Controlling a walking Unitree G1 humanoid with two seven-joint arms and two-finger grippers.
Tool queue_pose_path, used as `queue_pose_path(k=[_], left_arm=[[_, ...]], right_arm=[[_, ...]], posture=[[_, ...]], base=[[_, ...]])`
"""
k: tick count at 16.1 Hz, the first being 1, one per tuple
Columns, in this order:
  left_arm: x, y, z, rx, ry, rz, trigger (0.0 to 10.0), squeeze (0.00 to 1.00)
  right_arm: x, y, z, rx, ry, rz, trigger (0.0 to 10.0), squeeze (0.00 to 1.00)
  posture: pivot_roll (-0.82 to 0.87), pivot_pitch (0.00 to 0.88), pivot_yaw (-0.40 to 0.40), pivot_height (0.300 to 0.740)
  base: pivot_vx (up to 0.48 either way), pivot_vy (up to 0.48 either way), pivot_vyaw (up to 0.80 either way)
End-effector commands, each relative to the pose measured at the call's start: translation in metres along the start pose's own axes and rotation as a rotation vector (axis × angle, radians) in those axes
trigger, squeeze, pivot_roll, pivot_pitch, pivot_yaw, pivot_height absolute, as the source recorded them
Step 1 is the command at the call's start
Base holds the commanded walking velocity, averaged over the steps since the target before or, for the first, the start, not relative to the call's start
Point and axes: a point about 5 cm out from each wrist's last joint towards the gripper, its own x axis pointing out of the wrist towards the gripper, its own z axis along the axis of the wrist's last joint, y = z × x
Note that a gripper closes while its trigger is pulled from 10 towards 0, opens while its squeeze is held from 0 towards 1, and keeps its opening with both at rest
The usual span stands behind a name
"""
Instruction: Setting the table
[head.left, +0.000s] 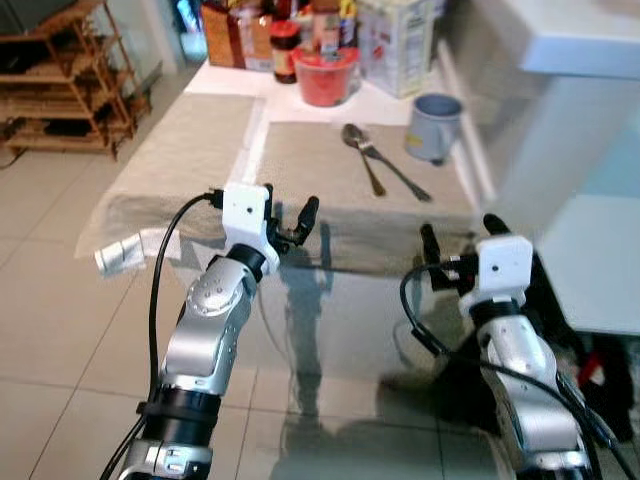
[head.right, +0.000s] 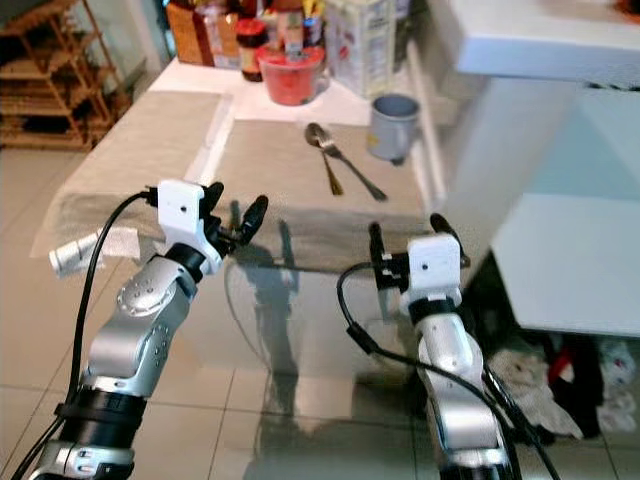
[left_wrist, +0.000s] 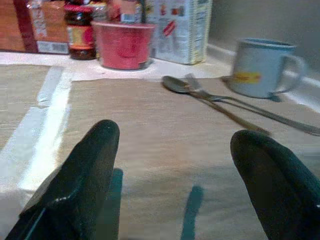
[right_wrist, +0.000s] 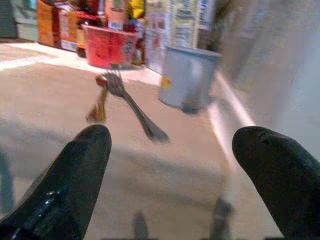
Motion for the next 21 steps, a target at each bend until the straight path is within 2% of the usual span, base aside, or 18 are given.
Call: queue_pose_path(k=[1,4,5,9,12,15,18,21], left_arm=[[0.002,0.001,0.008,0.02,-0.033,0.005,10.0,0.0],[0.002,0.001,0.008,0.012,-0.036,0.009,10.0,0.0],[0.001,0.001,0.009,-0.008,-0.046,0.013,10.0,0.0],[0.002,0.0,0.009,-0.01,-0.047,0.008,10.0,0.0],[0.002,-0.002,0.009,-0.007,-0.044,-0.002,10.0,0.0],[0.001,-0.002,0.008,-0.008,-0.039,-0.008,10.0,0.0],[-0.003,-0.003,0.009,0.001,-0.032,-0.008,10.0,0.0],[-0.011,0.004,0.01,0.024,-0.021,0.002,10.0,0.0]], right_arm=[[0.002,0.002,0.005,0.011,-0.012,0.015,10.0,0.0],[0.002,0.004,0.002,0.011,-0.006,0.027,10.0,0.0],[0.001,0.004,0.002,0.012,-0.003,0.029,10.0,0.0],[0.001,0.011,0.004,0.022,-0.007,0.055,10.0,0.0],[0.004,0.009,0.003,0.042,0.005,0.039,10.0,0.0],[0.026,0.004,0.002,0.099,0.025,-0.024,10.0,0.0],[0.045,0.005,-0.006,0.112,0.061,-0.036,10.0,0.0],[0.07,-0.003,-0.013,0.135,0.104,-0.086,10.0,0.0]], posture=[[-0.02,0.01,0.013,0.74],[-0.02,0.005,0.011,0.74],[-0.02,0.005,0.012,0.74],[-0.02,0.007,0.013,0.74],[-0.02,0.008,0.012,0.74],[-0.01,0.018,0.019,0.74],[0.02,0.029,0.023,0.74],[0.07,0.045,0.028,0.74]], base=[[0.469,0.0,0.0],[0.467,0.0,0.0],[0.0,0.0,0.0],[0.0,0.0,0.0],[0.0,0.0,0.0],[0.0,0.0,0.0],[0.0,0.0,0.0],[0.0,0.0,0.0]])
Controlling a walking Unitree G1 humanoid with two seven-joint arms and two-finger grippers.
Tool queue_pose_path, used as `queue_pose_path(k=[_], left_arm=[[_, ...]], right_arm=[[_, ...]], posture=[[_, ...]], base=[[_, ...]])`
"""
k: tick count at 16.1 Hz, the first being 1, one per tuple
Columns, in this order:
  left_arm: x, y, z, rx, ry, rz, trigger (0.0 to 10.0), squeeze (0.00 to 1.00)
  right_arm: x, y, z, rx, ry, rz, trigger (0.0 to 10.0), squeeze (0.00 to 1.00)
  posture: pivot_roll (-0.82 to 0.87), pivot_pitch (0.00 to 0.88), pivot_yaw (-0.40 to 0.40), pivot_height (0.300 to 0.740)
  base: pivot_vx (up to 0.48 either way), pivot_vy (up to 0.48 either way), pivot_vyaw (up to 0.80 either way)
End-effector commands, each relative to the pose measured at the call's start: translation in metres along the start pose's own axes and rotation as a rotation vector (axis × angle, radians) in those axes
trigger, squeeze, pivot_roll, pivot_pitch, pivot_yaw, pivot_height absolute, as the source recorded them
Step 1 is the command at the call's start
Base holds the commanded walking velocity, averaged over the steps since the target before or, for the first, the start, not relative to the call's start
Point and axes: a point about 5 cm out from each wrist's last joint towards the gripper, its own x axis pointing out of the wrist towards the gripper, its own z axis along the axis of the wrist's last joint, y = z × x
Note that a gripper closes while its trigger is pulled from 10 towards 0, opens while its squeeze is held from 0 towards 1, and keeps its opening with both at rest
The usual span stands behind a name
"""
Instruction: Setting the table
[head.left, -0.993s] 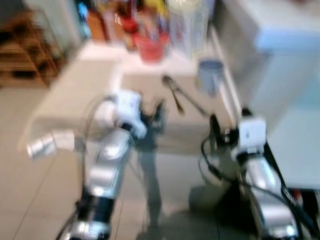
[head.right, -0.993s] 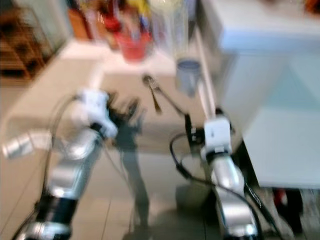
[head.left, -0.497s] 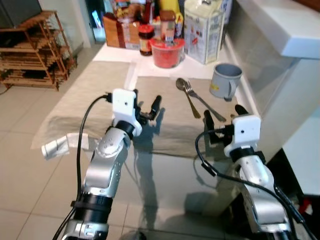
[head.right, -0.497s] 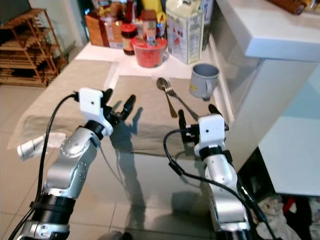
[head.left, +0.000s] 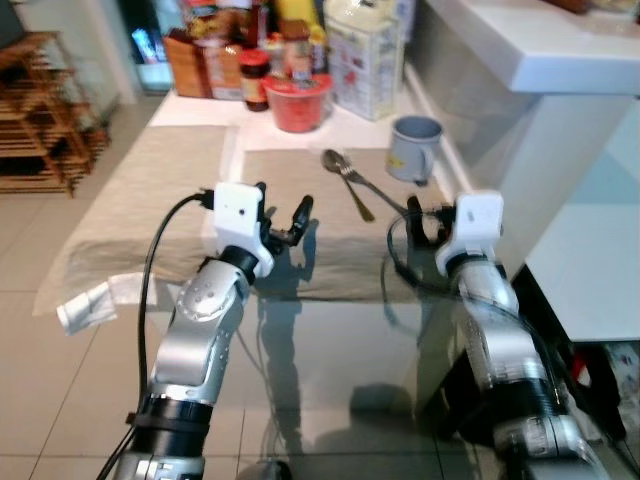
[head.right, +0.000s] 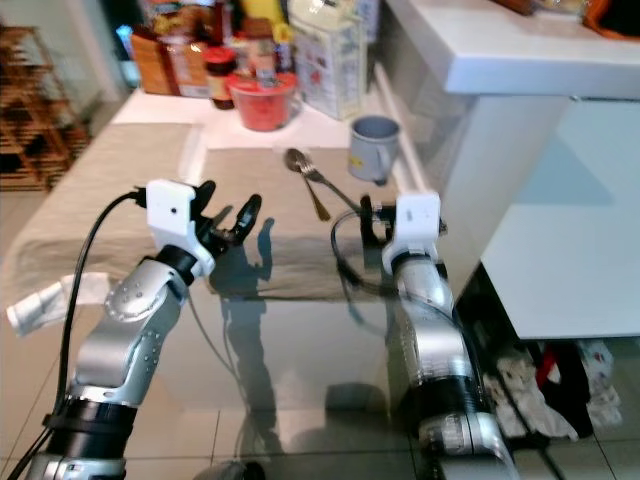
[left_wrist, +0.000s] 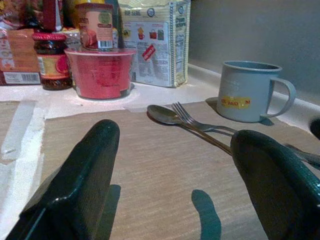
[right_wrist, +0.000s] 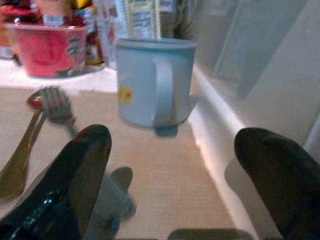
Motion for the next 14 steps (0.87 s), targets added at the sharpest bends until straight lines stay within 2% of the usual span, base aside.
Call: queue_pose_path(k=[1,2,5,13,14], left_arm=[[-0.002,0.002,0.004,0.013,-0.006,0.002,10.0,0.0],[-0.004,0.006,0.008,0.031,-0.009,0.008,10.0,0.0],[-0.009,0.008,0.009,0.037,-0.005,0.026,10.0,0.0],[-0.02,0.012,0.012,0.052,0.007,0.058,10.0,0.0],[-0.02,0.012,0.012,0.052,0.007,0.059,10.0,0.0]], right_arm=[[0.003,-0.008,-0.001,0.013,0.0,-0.034,10.0,0.0],[0.014,-0.009,0.005,-0.008,-0.01,-0.036,10.0,0.0],[0.028,-0.007,0.011,-0.005,-0.019,-0.026,10.0,0.0],[0.042,0.001,0.014,0.008,-0.019,-0.006,10.0,0.0],[0.042,0.002,0.014,0.016,-0.018,-0.008,6.2,0.0]], posture=[[0.08,0.046,0.028,0.74],[0.1,0.05,0.025,0.74],[0.14,0.06,0.011,0.74],[0.18,0.076,-0.004,0.74],[0.18,0.076,-0.005,0.74]], base=[[0.0,0.0,0.0],[0.0,0.0,0.0],[0.0,0.0,0.0],[0.0,0.0,0.0],[0.0,0.0,0.0]])
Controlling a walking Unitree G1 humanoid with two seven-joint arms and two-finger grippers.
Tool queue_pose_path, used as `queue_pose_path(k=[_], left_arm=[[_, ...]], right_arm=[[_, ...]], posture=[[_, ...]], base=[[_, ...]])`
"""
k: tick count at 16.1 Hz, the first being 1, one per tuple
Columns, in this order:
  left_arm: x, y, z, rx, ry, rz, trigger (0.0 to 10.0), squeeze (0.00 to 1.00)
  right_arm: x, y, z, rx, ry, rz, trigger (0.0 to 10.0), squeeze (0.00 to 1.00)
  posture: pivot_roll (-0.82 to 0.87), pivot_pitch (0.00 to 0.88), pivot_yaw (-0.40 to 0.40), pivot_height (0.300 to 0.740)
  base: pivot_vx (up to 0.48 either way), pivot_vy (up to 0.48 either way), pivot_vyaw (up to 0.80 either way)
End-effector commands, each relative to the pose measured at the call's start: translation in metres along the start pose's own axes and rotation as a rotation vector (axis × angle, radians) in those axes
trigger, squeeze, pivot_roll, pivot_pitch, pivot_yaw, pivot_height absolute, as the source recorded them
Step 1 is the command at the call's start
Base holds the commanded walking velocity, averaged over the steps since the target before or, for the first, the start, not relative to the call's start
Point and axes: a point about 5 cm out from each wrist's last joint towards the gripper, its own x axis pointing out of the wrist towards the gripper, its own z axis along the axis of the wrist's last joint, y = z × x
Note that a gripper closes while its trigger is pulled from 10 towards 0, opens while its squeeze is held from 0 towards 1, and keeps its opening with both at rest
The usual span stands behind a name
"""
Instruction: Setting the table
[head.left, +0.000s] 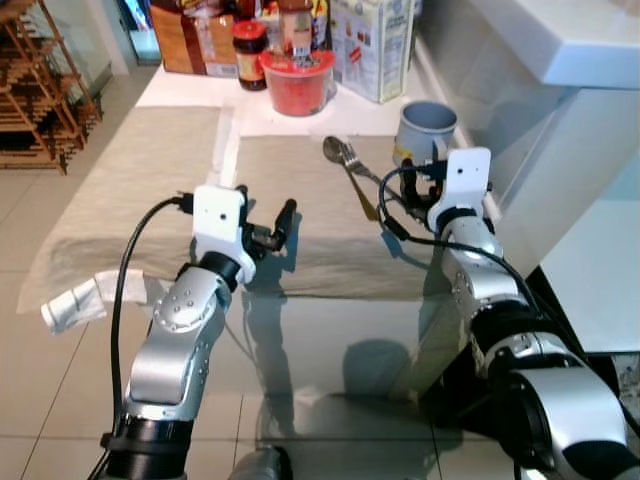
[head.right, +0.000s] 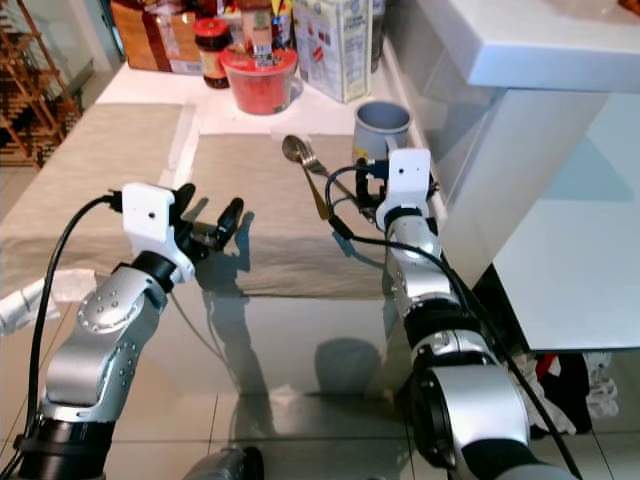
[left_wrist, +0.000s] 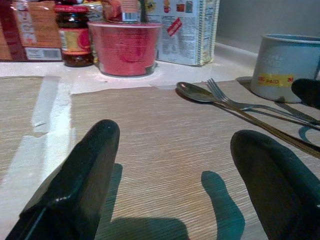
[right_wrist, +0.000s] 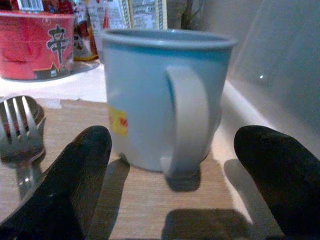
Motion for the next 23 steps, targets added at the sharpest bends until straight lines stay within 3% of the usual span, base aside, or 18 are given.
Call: queue_pose_path(k=[1,23], left_arm=[[-0.002,0.0,0.003,0.012,-0.005,0.007,10.0,0.0],[0.013,-0.013,-0.001,-0.033,0.013,-0.015,10.0,0.0]], right_arm=[[0.001,0.0,0.0,0.019,0.003,-0.012,0.0,0.0],[0.001,-0.005,0.006,0.015,-0.047,0.016,0.0,0.0]], posture=[[0.18,0.076,-0.009,0.74],[0.1,0.073,0.002,0.74]], base=[[0.0,0.0,0.0],[0.0,0.0,0.0]])
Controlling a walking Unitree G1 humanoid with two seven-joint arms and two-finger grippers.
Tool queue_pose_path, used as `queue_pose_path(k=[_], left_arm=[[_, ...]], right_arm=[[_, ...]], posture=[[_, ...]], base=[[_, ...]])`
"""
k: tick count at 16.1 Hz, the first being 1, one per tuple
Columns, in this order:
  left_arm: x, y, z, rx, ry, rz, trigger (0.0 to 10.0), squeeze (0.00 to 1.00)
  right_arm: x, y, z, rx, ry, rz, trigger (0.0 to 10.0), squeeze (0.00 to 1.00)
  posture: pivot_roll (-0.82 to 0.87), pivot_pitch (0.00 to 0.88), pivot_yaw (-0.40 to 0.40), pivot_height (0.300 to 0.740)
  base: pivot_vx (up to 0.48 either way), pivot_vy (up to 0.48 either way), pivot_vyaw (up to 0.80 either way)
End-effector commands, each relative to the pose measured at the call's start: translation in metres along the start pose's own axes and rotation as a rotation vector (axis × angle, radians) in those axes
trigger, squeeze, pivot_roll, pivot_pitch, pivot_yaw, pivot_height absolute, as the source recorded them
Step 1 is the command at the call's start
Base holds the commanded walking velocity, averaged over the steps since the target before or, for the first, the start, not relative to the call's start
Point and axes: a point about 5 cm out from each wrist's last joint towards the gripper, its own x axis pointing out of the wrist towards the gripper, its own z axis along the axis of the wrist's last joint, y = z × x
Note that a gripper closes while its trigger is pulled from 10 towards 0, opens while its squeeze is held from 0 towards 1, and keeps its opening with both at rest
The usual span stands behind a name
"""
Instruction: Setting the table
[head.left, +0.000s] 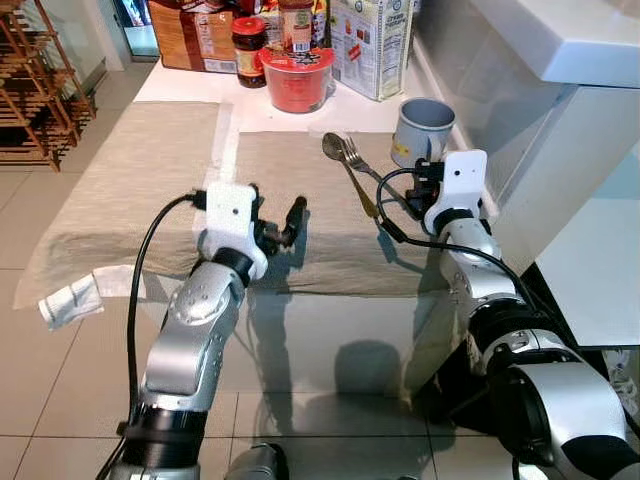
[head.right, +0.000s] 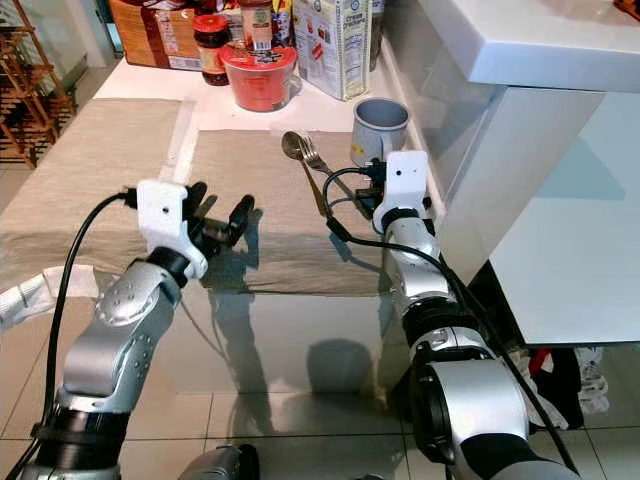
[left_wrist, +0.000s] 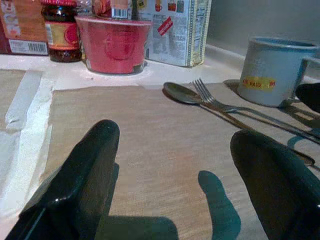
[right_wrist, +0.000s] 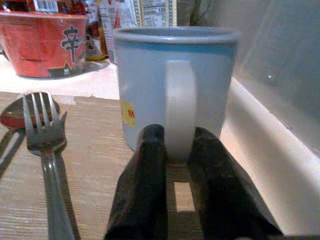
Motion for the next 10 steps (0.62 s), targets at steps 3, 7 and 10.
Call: queue_pose_path(k=[3,7,10], left_arm=[[0.005,-0.004,-0.002,0.0,0.009,-0.008,10.0,0.0],[0.01,-0.005,-0.002,0.003,0.006,-0.012,10.0,0.0],[0.011,-0.006,-0.003,0.007,0.005,-0.015,10.0,0.0]], right_arm=[[0.0,-0.008,0.007,0.009,-0.041,-0.025,0.0,0.0],[0.0,0.004,0.018,0.001,-0.112,0.038,0.0,0.0],[-0.006,0.022,0.021,0.025,-0.162,0.125,0.0,0.0]], posture=[[0.09,0.055,0.005,0.74],[0.08,0.043,0.013,0.74],[0.07,0.039,0.011,0.74]], base=[[0.0,0.0,0.0],[0.0,0.0,0.0],[0.0,0.0,0.0]])
